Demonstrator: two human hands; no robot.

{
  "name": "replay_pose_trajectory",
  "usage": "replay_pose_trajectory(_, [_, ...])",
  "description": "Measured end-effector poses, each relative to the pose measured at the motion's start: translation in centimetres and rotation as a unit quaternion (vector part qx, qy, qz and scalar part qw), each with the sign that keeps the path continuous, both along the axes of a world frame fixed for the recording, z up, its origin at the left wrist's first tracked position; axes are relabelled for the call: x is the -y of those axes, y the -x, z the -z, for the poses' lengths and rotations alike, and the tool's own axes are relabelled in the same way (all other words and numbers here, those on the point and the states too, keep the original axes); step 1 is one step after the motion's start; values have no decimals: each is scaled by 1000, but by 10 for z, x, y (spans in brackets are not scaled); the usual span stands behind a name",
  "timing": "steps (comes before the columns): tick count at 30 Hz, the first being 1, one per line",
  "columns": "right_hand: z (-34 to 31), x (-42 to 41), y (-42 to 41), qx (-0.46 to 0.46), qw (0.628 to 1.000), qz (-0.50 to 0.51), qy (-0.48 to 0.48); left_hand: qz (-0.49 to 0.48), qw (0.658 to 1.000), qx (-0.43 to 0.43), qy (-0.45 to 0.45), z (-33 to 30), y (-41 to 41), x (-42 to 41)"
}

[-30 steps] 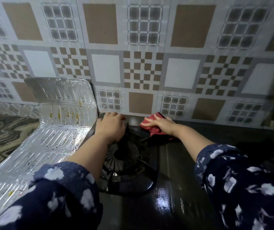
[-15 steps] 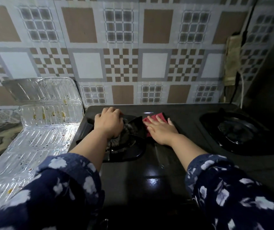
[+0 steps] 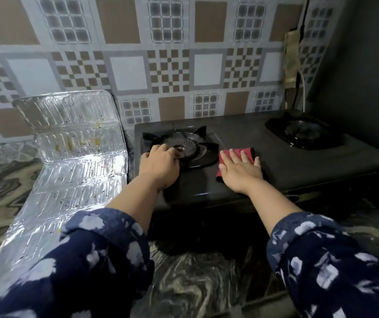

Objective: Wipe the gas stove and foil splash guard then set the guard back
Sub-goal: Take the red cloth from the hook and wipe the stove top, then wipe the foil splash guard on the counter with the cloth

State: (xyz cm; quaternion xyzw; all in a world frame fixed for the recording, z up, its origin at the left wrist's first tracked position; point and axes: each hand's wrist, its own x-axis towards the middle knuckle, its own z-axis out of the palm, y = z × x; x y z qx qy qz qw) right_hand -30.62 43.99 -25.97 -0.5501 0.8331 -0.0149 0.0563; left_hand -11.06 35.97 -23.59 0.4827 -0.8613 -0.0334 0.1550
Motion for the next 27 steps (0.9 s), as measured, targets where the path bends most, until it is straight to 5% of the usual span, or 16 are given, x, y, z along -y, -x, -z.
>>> replay_pose_trajectory(9, [15,-34,-106,14,995,-11,99,-41,998,-29,-37,17,-98,-43])
replay_pose_trajectory(21, [22,12,-193,82,942,-205,251,-166,981,-37,-93,51,-185,-62])
replay_pose_trajectory(27, [26,13,-245,13,889,-366,274,-275,951,-56,-132,87,-230,-88])
